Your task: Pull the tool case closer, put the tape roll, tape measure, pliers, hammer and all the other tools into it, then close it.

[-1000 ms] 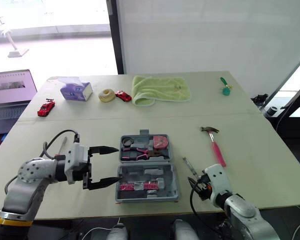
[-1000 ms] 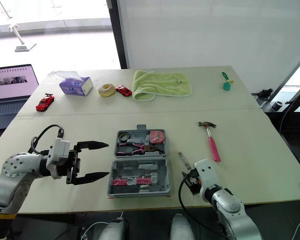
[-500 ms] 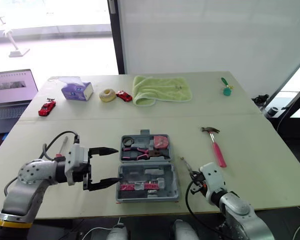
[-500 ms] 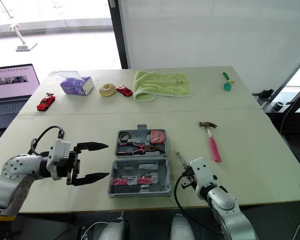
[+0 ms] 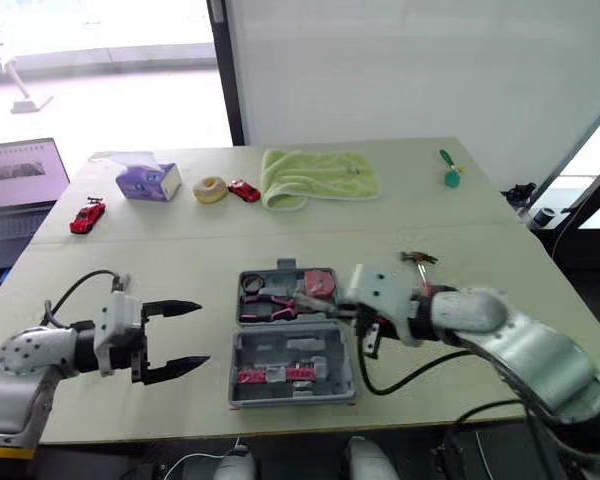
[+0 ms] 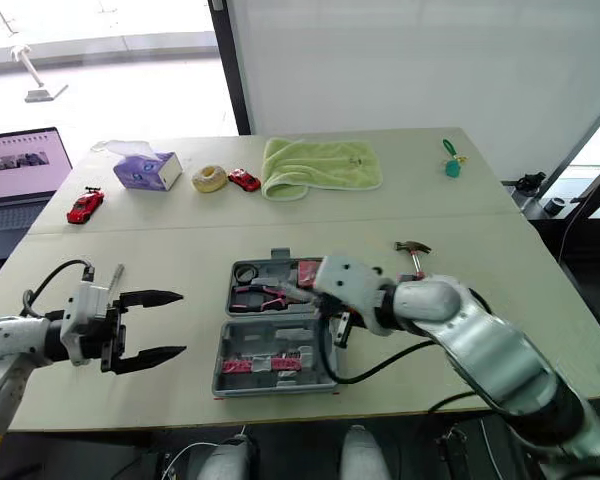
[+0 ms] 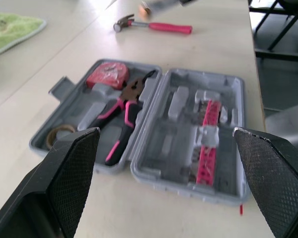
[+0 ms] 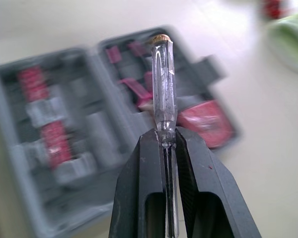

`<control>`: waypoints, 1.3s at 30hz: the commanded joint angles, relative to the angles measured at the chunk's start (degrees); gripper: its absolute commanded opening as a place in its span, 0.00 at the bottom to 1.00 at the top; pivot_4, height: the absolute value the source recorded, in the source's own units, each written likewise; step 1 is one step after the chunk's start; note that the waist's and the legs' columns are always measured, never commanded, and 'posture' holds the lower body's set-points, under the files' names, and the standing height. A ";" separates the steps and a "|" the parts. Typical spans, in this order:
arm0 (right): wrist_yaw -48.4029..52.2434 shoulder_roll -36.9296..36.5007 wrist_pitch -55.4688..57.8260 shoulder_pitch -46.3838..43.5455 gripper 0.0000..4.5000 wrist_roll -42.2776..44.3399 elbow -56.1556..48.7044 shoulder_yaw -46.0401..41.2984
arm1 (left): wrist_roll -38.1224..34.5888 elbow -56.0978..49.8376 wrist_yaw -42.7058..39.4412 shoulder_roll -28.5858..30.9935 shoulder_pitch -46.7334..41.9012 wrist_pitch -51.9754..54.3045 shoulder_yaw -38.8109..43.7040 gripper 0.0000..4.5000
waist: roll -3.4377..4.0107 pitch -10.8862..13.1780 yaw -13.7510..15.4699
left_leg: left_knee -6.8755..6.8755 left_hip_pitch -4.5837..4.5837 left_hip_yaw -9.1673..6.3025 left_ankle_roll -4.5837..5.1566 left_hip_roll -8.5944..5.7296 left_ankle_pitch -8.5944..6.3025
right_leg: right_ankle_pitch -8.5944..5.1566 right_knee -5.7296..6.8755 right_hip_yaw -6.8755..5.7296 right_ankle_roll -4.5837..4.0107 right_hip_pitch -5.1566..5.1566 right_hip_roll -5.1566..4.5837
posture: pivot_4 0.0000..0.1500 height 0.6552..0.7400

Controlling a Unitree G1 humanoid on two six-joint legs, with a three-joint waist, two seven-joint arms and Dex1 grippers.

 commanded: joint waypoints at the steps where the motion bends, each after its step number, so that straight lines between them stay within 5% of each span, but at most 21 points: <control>1: 3.49 3.43 3.07 -12.64 0.01 -3.05 9.05 12.96 | 1.17 1.14 -1.39 1.39 -1.49 -2.52 0.68 1.00 | -0.05 -0.01 0.32 | 0.01 0.00 0.01 0.00 0.00 0.00 | 0.01 0.00 0.00 0.01 0.00 0.00 | 1.00 1.00; 9: 9.06 12.31 -4.53 -26.32 0.01 -11.70 25.61 31.41 | 1.13 -4.14 0.01 1.16 -0.02 -1.08 -0.15 1.00 | -0.01 0.01 -0.70 | -0.05 0.02 0.06 -0.03 0.03 0.01 | 0.08 0.19 0.05 0.13 -0.20 0.03 | 1.00 1.00; 22: 12.39 21.85 -7.94 -29.19 0.01 -17.46 35.15 34.50 | 1.03 -5.70 2.05 1.17 3.83 -0.47 1.85 1.00 | 0.00 0.02 -0.62 | -0.07 0.01 0.06 -0.05 0.03 0.03 | 0.09 0.32 0.06 0.13 -0.31 0.04 | 1.00 1.00; 39: 13.03 25.37 -10.18 -25.68 0.01 -21.85 40.13 34.47 | 0.71 -5.19 2.27 1.63 4.43 -0.86 2.08 1.00 | 0.00 0.01 -0.61 | -0.07 0.00 0.06 -0.05 0.03 0.03 | 0.09 0.33 0.06 0.13 -0.32 0.04 | 1.00 1.00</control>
